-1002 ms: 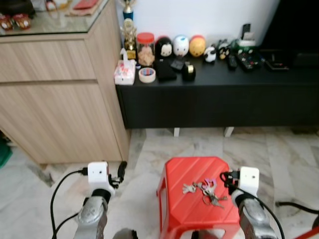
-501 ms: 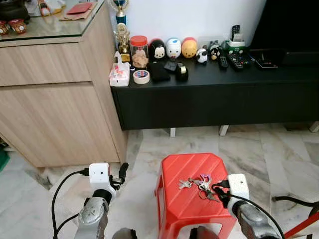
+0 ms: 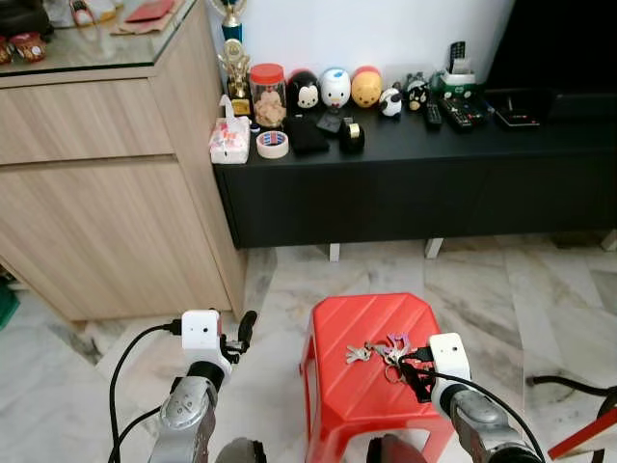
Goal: Hang keys on a hook
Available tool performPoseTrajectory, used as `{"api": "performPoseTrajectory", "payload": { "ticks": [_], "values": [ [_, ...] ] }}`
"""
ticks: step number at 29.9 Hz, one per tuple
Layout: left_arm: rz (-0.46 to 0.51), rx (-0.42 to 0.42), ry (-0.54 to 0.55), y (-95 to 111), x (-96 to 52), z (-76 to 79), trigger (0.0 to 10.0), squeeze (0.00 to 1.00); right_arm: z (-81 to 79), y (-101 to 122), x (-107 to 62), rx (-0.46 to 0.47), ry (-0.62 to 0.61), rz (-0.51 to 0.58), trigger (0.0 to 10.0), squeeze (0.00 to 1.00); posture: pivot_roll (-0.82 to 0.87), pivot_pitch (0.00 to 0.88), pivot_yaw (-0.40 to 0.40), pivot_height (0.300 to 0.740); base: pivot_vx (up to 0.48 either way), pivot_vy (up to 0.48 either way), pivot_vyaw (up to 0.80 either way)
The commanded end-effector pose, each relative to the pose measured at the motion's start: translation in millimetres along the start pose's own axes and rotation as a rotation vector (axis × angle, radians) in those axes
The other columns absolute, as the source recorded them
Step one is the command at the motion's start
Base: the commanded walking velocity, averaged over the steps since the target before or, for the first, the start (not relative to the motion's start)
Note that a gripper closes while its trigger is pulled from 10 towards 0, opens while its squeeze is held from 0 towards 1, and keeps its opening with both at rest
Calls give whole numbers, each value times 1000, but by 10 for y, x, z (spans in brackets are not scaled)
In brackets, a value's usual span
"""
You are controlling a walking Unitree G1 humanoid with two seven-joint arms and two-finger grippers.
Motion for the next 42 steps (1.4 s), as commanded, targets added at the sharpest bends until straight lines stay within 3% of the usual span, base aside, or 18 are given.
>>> {"api": "performPoseTrajectory", "payload": {
  "ticks": [1,4,5,6,15,23,29,31,42],
  "values": [
    [-13,10,-5,-24,-17,27,10000,0,-29,-48,-2,6,4,-18,10000,1000,26,121,0,646,0,0,0],
    [-8,14,-7,-8,-48,33,10000,0,-70,-66,2,4,9,-29,10000,1000,39,147,2,646,0,0,0],
    [-6,14,-7,-3,-51,34,10000,0,-76,-72,3,5,9,-35,10000,341,39,147,2,646,0,0,0],
    [-5,16,-9,4,-62,38,10000,0,-86,-78,4,5,9,-38,10000,0,45,161,3,646,0,0,0],
    [3,33,-23,56,-151,54,10000,0,-80,3,18,52,-23,2,10000,0,75,214,20,646,0,0,0],
    [-9,47,-24,86,-201,36,10000,0,-67,333,36,110,-17,159,10000,0,92,231,37,646,0,0,0],
    [-17,49,-31,82,-239,68,10000,0,-100,325,45,65,3,141,10000,0,99,245,44,646,0,0,0],
    [-21,50,-35,90,-249,87,10000,0,-103,312,46,0,15,126,10000,0,108,254,46,646,0,0,0],
    [-33,54,-39,106,-295,97,10000,0,-39,450,65,-47,11,136,10000,0,121,276,54,646,0,0,0]
  ]
}}
Point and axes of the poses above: a point about 5 cm out from each wrist's last joint towards the gripper, its own x axis pointing out of the wrist towards the gripper, its own y axis along the axis of the wrist's last joint, z = x × y, the point moved 4 cm from there along x, pointing out of the wrist towards the gripper, and after that the axes turned 6 degrees about -x, right-handed, at the moved point
